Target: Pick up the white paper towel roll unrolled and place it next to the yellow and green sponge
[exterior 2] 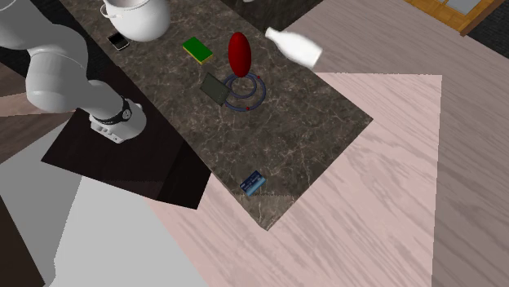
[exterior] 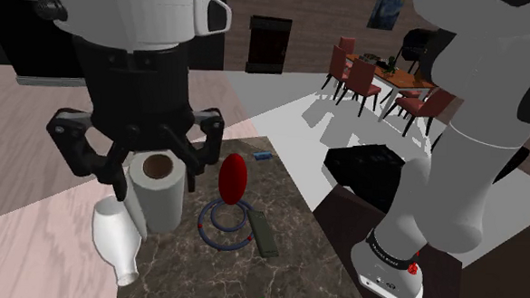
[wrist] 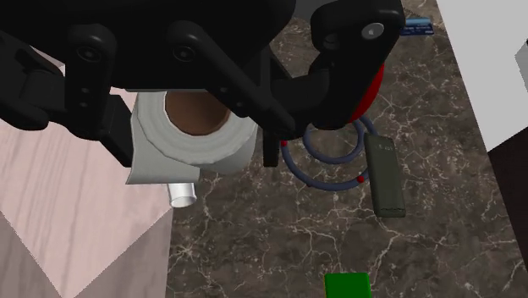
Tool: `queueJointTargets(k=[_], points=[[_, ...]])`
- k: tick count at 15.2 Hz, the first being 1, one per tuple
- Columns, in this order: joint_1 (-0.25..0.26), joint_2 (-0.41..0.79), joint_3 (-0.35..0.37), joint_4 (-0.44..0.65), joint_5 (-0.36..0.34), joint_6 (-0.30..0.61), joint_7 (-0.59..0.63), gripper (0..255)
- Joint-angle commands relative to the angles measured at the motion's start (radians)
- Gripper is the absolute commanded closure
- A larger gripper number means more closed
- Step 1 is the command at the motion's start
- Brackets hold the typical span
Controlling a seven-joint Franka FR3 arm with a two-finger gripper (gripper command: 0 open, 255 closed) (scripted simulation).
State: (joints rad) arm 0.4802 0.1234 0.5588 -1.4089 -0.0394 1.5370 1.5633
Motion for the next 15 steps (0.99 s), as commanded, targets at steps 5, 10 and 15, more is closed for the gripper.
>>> queueJointTargets(k=[5,10,15], points=[[0.129,0.117,0.062,0.196,-0.079,-0.099,0.166,255],[0.204,0.178,0.079,0.273,-0.122,-0.125,0.239,255],[0.171,0.134,0.078,0.143,-0.093,-0.034,0.228,255]])
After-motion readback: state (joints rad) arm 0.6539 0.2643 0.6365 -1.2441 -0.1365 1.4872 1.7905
